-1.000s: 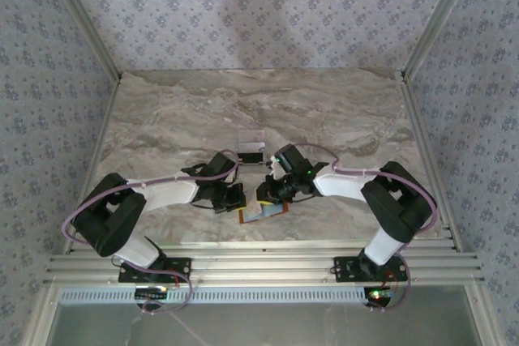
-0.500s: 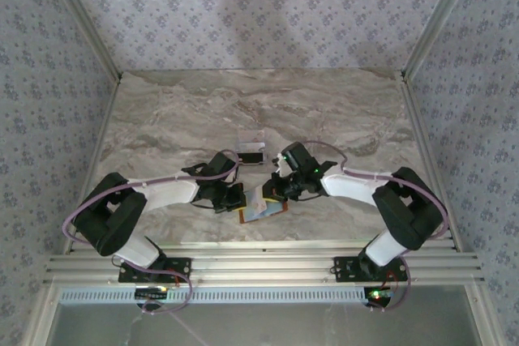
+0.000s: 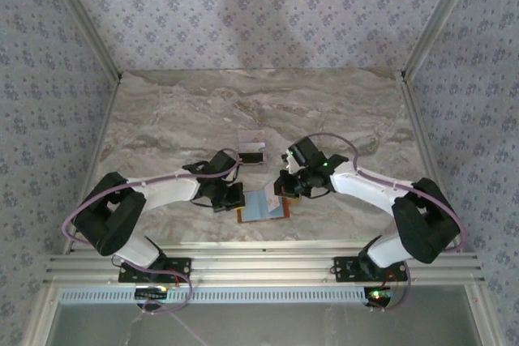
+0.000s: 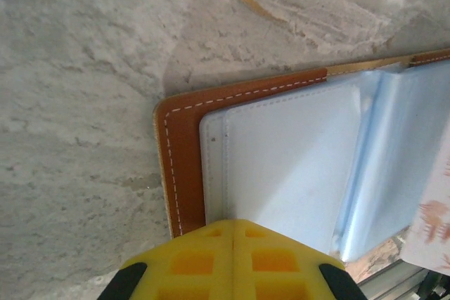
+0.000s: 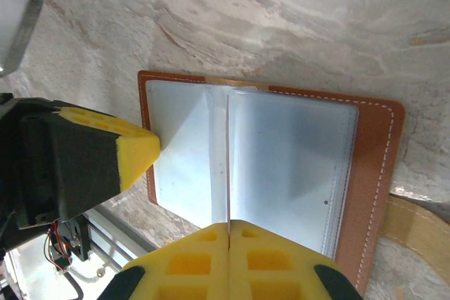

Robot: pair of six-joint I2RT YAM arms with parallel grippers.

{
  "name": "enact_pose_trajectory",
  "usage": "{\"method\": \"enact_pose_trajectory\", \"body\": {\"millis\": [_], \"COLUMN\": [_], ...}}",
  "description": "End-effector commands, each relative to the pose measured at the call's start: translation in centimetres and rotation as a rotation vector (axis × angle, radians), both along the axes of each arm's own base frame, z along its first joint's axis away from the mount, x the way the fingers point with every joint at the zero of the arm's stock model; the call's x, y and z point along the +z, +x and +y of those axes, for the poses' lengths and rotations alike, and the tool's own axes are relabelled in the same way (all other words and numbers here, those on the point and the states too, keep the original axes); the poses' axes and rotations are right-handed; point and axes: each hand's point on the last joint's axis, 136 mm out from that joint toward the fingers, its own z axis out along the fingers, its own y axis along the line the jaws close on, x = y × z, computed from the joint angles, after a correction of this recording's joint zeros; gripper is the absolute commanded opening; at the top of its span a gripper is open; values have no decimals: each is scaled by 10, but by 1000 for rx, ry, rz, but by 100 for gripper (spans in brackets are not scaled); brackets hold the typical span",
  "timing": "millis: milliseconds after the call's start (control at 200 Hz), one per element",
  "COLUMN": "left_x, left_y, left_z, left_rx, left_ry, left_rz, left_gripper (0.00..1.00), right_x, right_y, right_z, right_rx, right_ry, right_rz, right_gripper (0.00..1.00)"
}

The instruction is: Take the credit cards out of the card holder

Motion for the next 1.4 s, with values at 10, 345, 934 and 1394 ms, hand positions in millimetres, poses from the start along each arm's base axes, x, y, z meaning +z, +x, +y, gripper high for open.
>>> {"method": "enact_pose_trajectory", "body": {"millis": [10,345,934,1394], "left_x": [13,36,20,19], "left_y": [2,10,-7,-22], "left_z": [3,9,60,86], "left_rx": [-12,12,129,218], "left_ry": [20,15,70,60], "left_rz": [-34,-117,-130,-135], "left_gripper": [4,16,25,29], "right_x": [21,54,73,51], "right_y": [8,32,107,175], "right_z": [-6,-4,22,54], "right_rx": [2,299,1124,1363], "right_ry": [-16,-110,-444,-530], "right_rz": [-64,-353,-800,-783], "right_gripper": [0,0,0,0]}}
